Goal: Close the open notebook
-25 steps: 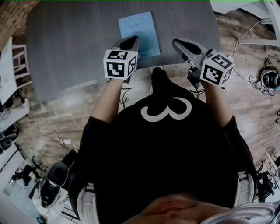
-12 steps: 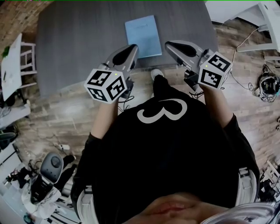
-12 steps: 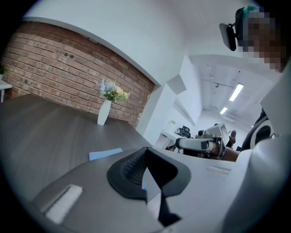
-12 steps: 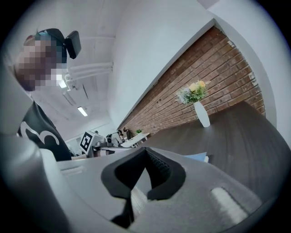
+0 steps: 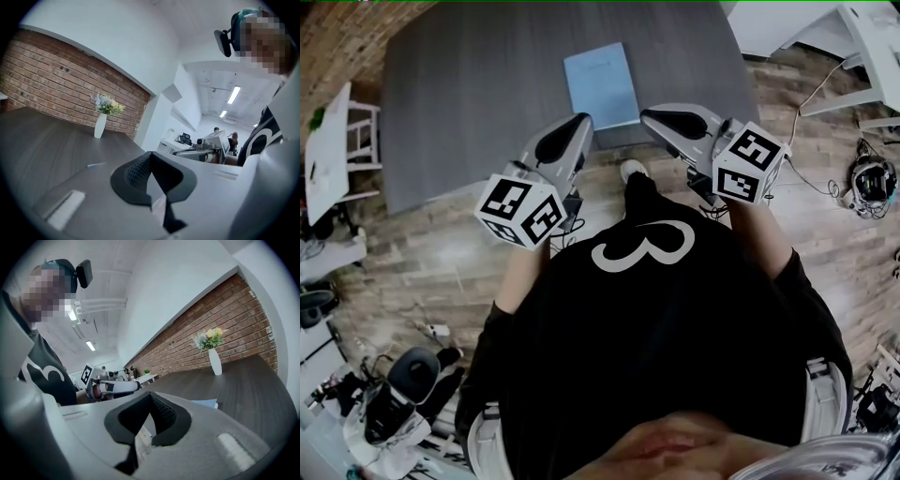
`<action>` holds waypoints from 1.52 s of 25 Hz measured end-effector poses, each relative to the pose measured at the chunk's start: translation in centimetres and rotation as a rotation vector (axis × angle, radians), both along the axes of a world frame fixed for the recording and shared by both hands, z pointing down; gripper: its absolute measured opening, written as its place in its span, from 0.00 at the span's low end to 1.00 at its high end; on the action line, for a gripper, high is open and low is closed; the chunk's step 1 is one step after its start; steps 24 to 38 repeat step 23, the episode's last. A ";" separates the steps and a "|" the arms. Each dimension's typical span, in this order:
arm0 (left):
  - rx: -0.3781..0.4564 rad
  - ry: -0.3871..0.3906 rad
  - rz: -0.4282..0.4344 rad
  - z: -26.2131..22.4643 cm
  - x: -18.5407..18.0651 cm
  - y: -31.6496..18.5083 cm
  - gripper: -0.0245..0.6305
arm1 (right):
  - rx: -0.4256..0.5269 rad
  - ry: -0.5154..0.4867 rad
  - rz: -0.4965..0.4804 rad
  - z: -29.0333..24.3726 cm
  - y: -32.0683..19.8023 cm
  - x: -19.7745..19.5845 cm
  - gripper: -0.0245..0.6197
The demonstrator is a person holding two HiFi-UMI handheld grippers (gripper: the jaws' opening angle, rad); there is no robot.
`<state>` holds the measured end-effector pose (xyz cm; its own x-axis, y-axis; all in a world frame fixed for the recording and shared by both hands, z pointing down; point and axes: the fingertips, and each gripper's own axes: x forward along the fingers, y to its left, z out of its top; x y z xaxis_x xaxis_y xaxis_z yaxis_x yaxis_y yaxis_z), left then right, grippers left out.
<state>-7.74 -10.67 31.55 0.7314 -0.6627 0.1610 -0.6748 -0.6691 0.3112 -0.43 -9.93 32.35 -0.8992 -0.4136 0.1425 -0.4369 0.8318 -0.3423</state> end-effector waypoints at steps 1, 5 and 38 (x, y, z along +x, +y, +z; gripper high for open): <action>0.003 -0.006 0.004 -0.1 0.1 -0.1 0.06 | 0.003 0.004 0.004 0.1 0.0 0.0 0.04; 0.002 -0.013 0.017 -0.2 0.1 0.0 0.06 | -0.002 -0.003 0.028 0.0 -0.2 0.3 0.04; -0.008 -0.042 0.035 0.5 1.1 0.6 0.06 | -0.017 -0.016 0.053 0.2 -0.5 0.7 0.04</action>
